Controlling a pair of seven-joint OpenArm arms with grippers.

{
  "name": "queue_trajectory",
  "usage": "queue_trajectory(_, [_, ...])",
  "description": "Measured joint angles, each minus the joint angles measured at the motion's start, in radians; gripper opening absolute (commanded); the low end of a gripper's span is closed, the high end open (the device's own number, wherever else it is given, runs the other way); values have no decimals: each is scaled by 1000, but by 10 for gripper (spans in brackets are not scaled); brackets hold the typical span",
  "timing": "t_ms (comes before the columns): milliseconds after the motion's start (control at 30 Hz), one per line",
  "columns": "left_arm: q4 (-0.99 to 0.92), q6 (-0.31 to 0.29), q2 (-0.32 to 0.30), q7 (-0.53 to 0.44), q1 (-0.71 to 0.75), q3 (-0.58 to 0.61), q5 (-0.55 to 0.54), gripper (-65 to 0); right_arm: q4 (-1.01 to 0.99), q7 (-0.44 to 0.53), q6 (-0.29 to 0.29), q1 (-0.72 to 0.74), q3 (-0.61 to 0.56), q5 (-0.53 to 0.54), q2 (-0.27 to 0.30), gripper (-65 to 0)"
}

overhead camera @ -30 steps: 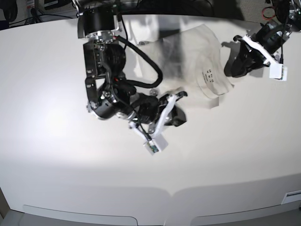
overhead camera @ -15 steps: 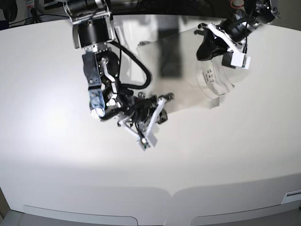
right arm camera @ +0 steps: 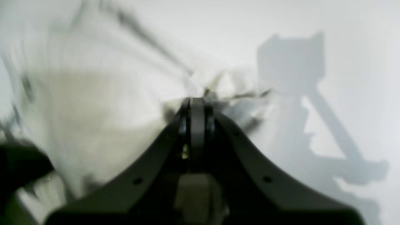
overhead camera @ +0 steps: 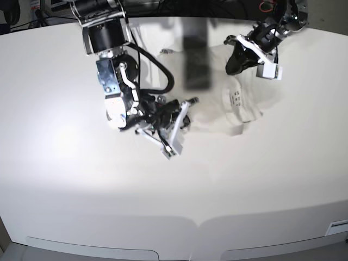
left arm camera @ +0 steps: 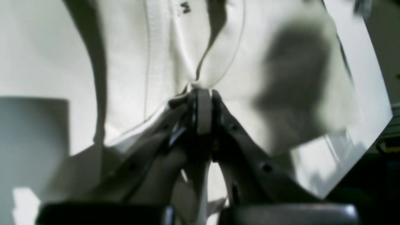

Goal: Fold the T-shirt properly
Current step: 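Grasp the bundle with both grippers and fold it in half again, then open both grippers and withdraw them from the folded shirt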

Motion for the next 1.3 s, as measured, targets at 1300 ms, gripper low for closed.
queue_trajectory(1300, [-274,88,-3,-74,-432,0,299,-650,291,105,49,-480,1,14,39,-650])
